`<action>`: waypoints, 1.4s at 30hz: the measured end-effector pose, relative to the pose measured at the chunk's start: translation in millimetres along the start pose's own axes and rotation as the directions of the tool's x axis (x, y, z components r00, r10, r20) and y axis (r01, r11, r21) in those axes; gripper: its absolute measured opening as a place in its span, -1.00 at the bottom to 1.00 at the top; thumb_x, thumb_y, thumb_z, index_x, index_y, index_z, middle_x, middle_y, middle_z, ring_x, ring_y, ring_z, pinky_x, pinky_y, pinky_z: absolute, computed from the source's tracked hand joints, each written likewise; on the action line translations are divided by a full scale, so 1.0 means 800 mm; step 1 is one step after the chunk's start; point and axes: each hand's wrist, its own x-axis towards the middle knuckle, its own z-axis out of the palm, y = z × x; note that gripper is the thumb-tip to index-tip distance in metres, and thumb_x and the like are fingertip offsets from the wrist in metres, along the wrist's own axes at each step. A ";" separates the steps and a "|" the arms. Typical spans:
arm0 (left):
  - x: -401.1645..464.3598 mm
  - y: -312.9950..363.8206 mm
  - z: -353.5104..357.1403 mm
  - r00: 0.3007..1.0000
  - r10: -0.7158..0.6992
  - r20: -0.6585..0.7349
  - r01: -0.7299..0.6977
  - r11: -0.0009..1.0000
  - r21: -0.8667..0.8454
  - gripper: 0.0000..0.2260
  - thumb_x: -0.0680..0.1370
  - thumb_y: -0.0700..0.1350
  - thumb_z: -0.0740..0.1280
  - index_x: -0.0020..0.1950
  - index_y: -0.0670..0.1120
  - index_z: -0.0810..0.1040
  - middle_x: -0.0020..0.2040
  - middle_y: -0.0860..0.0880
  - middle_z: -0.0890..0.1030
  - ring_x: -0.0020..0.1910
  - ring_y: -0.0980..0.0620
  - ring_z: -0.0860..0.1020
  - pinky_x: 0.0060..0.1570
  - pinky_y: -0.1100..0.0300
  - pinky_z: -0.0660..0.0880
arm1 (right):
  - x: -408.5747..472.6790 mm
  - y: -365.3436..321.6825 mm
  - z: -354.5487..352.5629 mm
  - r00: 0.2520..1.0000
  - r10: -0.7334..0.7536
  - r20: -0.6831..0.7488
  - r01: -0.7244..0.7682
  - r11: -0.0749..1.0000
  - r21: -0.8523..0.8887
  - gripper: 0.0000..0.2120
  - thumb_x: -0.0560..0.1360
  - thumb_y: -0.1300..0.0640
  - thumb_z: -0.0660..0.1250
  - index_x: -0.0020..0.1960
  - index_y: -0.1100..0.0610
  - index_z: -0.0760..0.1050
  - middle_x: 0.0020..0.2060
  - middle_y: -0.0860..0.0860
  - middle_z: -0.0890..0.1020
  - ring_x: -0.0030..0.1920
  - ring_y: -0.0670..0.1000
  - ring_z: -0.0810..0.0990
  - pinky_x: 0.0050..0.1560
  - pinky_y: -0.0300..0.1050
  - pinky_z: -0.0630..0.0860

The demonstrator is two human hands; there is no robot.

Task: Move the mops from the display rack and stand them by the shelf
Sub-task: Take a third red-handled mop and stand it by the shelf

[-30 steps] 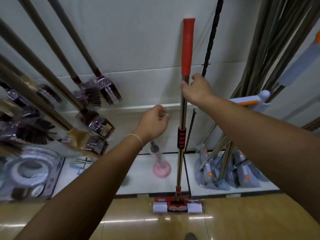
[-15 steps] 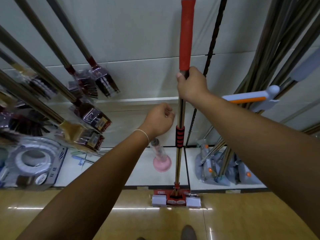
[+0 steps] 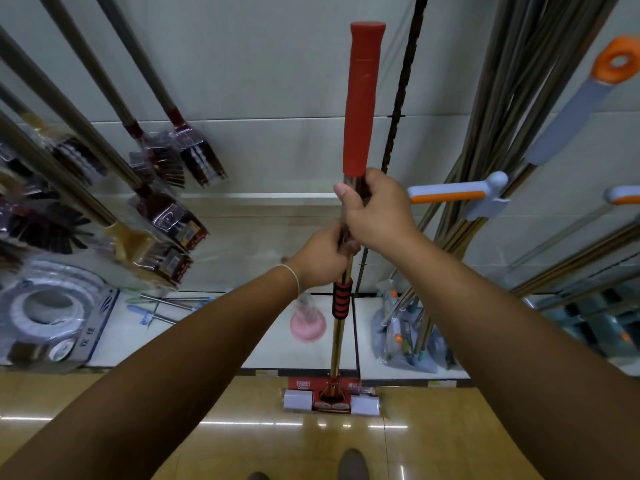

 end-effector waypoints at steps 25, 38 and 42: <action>-0.197 0.029 -0.004 0.939 0.248 0.237 -0.257 0.967 0.006 -0.92 0.60 -0.11 0.22 0.02 0.09 0.39 -0.13 0.08 0.56 -0.14 0.11 0.55 -0.20 0.32 0.45 | -0.241 -0.074 -0.006 0.990 0.021 -0.139 -0.030 0.998 -0.063 -0.84 0.56 0.07 0.34 0.10 0.11 0.55 -0.18 -0.07 0.62 -0.09 0.00 0.59 -0.11 -0.26 0.49; -0.238 0.135 0.011 0.808 0.430 0.404 -0.445 0.893 -0.060 -0.94 0.60 0.06 0.22 -0.04 0.15 0.47 -0.10 0.01 0.63 -0.10 0.10 0.59 -0.18 0.45 0.43 | -0.329 -0.123 -0.109 0.935 0.077 -0.346 -0.072 0.997 0.027 -0.89 0.55 0.09 0.36 0.05 0.09 0.55 -0.17 0.12 0.67 -0.18 0.11 0.67 -0.07 0.18 0.64; -0.247 0.195 0.038 0.756 0.521 0.397 -0.464 0.854 -0.237 -0.62 0.53 0.12 0.22 0.14 -0.15 0.51 0.03 -0.19 0.63 0.06 -0.15 0.59 0.12 -0.06 0.51 | -0.350 -0.137 -0.168 0.905 0.060 -0.421 -0.052 0.998 0.030 -0.90 0.56 0.09 0.34 0.05 0.09 0.53 -0.13 0.25 0.67 -0.16 0.20 0.69 -0.10 0.22 0.65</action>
